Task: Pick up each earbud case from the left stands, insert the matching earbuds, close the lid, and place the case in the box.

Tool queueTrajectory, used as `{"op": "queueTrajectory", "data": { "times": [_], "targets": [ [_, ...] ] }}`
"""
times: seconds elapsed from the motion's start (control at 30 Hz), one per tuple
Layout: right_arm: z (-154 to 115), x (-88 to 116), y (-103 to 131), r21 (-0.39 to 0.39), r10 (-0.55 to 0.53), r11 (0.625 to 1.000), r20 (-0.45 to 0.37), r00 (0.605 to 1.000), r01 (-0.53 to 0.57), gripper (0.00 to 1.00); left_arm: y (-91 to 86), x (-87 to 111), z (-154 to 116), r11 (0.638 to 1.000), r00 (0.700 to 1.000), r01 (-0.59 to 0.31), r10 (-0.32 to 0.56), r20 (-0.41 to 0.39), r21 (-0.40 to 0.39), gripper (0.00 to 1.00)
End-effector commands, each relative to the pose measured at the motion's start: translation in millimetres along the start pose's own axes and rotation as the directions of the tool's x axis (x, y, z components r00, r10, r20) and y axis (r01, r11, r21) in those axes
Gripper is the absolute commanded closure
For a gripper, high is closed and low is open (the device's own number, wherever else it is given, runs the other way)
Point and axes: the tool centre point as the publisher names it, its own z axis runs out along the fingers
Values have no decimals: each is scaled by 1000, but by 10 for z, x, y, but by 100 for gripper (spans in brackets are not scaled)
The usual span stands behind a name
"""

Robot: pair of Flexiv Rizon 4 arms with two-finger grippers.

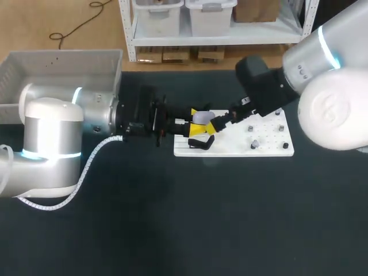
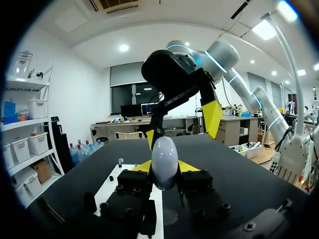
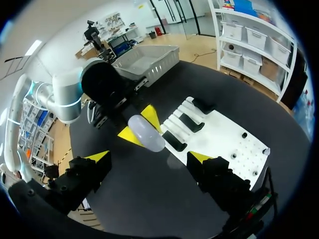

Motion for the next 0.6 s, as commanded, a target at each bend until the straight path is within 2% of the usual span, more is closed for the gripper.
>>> {"op": "queueTrajectory", "data": {
  "times": [0.03, 0.6],
  "targets": [
    [56, -20, -14, 15, 7, 1000, 0, 1000, -7, 0, -16, 4, -1, 1000, 1000, -2, 2, 1, -6, 100],
    [130, -97, -134, 44, 43, 998, 4, 999, -43, 0, -16, 4, -1, 1000, 1000, -2, 2, 1, -6, 100]
  ]
}}
